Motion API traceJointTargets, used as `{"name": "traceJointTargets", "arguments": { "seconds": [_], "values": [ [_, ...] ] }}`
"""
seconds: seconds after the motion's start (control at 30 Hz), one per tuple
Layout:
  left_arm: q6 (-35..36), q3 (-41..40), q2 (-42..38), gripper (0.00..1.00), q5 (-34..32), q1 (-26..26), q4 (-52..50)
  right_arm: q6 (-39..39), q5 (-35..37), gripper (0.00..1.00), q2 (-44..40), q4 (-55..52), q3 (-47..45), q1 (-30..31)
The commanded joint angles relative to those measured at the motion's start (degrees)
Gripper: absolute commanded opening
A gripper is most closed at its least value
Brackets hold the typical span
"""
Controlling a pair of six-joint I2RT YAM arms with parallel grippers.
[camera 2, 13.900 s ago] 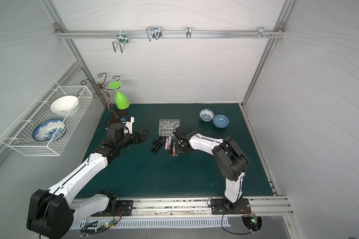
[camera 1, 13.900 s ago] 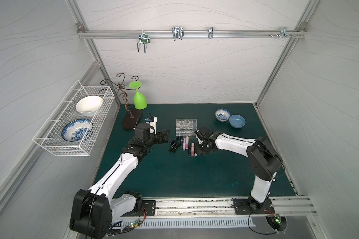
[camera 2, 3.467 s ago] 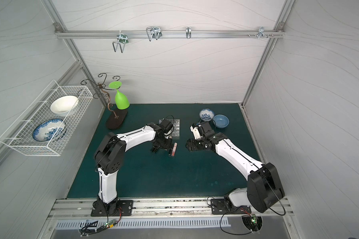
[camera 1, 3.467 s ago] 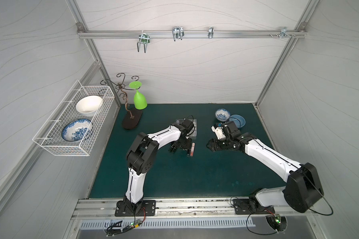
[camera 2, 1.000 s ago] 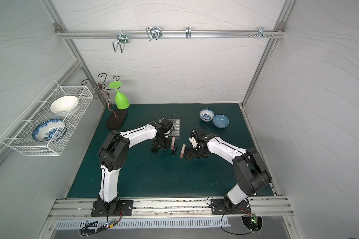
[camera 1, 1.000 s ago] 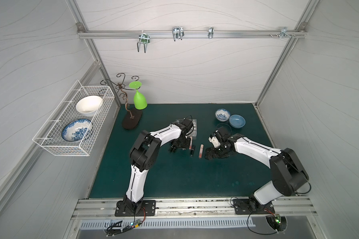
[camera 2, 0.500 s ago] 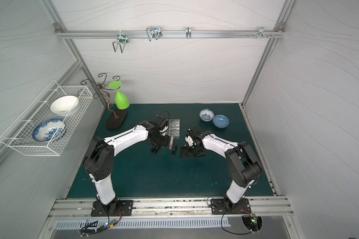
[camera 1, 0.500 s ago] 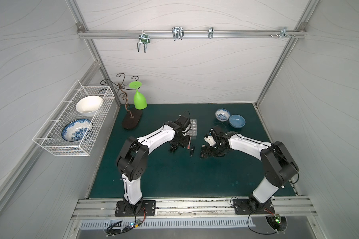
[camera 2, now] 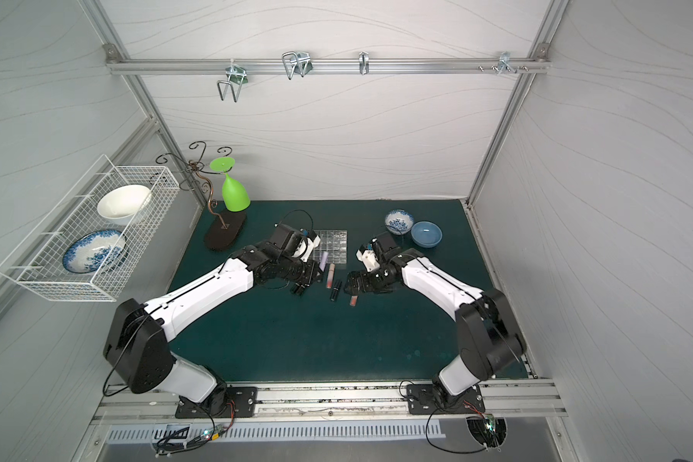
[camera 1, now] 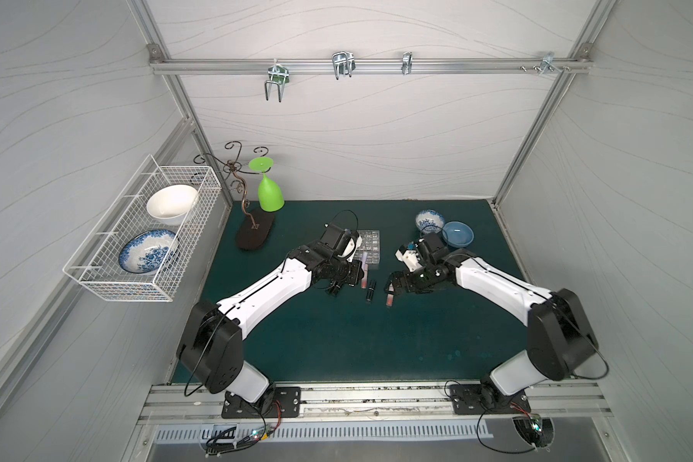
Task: Arrange the lipsticks in the organizer
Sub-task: Pick up the lipstick at the center of the board.
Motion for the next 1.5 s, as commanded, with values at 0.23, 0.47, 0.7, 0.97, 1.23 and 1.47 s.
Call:
{"name": "traceJointTargets", "arguments": {
  "seconds": [0.23,0.47,0.7,0.97,1.23,1.47],
  "values": [
    [2.7,-2.5,-7.1,0.11,24.3,-0.4,11.2,-1.9,-29.4,0.92,-6.2,-2.3,12.5,-5.1],
    [2.8,-2.8,-9.3,0.11,27.7,-0.6,11.5,-5.3,-30.0,0.77,-2.3,-8.6,18.2,-5.0],
    [2.8,-2.9,-9.7,0.11,28.5,-0.7,11.7,-5.3,-29.6,0.67,-1.2,-8.4,18.5,-3.5],
    [3.4,-2.8,-9.9,0.11,27.0,-0.7,10.9,-3.9,-31.5,0.39,-1.4,-6.3,18.0,-3.5],
    [4.1,-3.1,-10.8,0.21,24.8,-0.7,10.1,-2.7,-30.9,0.18,-0.6,-4.4,17.6,-3.4],
    [4.7,-4.0,-12.8,0.44,19.5,-0.7,10.0,-1.7,-28.4,0.12,0.7,-2.4,18.2,-3.4]
  ]
}}
